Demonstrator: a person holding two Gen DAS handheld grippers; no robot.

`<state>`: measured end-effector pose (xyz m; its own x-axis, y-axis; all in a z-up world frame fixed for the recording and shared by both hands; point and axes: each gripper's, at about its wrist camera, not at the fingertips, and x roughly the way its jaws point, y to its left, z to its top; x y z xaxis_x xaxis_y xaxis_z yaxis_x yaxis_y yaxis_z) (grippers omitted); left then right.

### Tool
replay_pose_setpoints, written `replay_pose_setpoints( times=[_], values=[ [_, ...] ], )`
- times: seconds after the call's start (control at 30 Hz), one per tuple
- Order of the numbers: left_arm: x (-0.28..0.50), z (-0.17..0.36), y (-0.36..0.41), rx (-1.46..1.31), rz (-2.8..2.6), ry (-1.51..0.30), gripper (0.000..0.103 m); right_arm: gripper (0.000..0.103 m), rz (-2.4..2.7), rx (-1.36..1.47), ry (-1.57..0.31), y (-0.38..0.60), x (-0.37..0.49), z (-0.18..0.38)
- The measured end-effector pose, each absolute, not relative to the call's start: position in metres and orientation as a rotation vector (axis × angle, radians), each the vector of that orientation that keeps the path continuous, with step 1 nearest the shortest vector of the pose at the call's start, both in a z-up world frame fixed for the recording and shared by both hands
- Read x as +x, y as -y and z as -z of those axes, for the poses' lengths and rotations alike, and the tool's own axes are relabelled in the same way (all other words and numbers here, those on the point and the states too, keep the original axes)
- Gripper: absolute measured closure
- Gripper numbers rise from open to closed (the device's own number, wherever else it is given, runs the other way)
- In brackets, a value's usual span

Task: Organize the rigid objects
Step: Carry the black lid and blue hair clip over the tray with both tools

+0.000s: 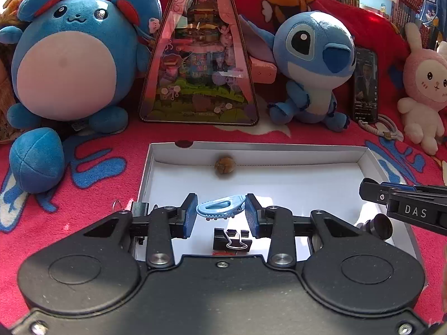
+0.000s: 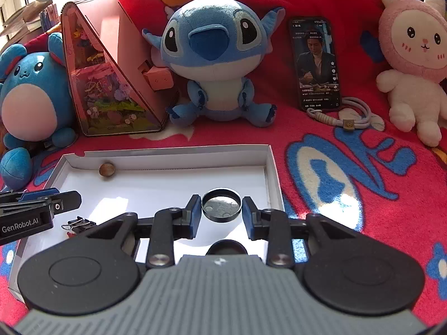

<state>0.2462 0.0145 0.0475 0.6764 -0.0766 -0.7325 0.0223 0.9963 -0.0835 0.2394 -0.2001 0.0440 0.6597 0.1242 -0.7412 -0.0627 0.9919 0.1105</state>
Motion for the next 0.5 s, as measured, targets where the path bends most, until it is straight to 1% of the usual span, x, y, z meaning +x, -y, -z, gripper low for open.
replay_pose_setpoints(
  times=[0.2,0.5],
  values=[
    [0.258,-0.032,-0.014,-0.075,0.032,-0.858,0.068,0.066,-0.096,0.085,-0.875,0.198,0.252,-0.034],
    [0.259,-0.029,-0.01,-0.063,0.03,-0.859,0.068,0.066,-0.09,0.082,-0.893,0.195,0.257,-0.028]
  ],
)
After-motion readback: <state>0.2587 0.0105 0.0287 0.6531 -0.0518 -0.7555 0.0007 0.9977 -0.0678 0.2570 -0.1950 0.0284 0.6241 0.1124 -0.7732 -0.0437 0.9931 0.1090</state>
